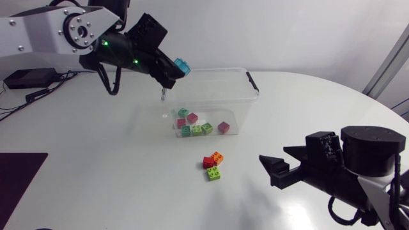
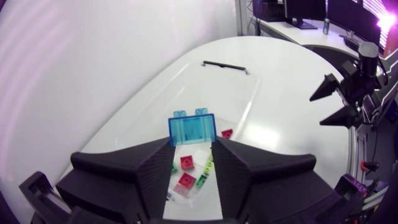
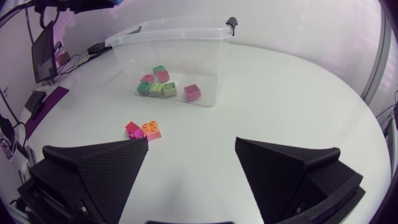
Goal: Place the duplo bricks in the container
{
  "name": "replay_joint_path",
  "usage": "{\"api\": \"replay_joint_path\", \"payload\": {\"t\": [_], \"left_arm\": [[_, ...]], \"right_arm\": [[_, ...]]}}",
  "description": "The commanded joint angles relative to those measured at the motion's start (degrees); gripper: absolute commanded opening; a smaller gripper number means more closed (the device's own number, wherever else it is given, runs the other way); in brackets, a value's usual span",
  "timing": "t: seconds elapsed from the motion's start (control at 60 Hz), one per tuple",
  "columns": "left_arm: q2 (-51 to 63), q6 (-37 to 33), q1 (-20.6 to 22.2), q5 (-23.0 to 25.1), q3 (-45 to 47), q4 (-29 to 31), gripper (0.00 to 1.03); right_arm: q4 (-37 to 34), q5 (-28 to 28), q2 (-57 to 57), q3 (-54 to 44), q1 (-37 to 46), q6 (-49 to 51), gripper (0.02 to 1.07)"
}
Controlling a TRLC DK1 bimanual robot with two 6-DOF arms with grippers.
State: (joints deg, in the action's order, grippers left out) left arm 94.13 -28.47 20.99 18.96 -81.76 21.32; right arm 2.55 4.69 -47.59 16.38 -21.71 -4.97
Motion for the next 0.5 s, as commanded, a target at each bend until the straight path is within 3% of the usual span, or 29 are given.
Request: {"api": "replay_joint_path", "payload": {"t": [0.0,0.183,0.317,0.4,0.483], "left_arm": [[5.7,2.9,-0.9,-0.8,-3.1,-2.2,0.30],[15.2,4.5,-1.3,-3.6,-8.4,-5.9,0.37],[17.1,5.9,-1.7,-4.9,-9.7,-8.1,0.70],[15.8,6.2,-2.0,-4.9,-9.6,-8.4,0.84],[13.1,6.3,-2.9,-4.9,-8.7,-8.4,0.91]], "right_arm": [[-0.6,0.5,-2.2,2.9,-0.7,-1.7,1.03],[-2.5,2.7,-12.6,8.8,-3.8,-1.4,1.03],[-7.6,4.3,-22.5,15.1,-7.1,1.8,1.03],[-8.2,5.8,-28.0,17.6,-9.0,2.0,1.03],[-12.2,10.2,-33.2,21.3,-10.4,2.2,1.03]]}}
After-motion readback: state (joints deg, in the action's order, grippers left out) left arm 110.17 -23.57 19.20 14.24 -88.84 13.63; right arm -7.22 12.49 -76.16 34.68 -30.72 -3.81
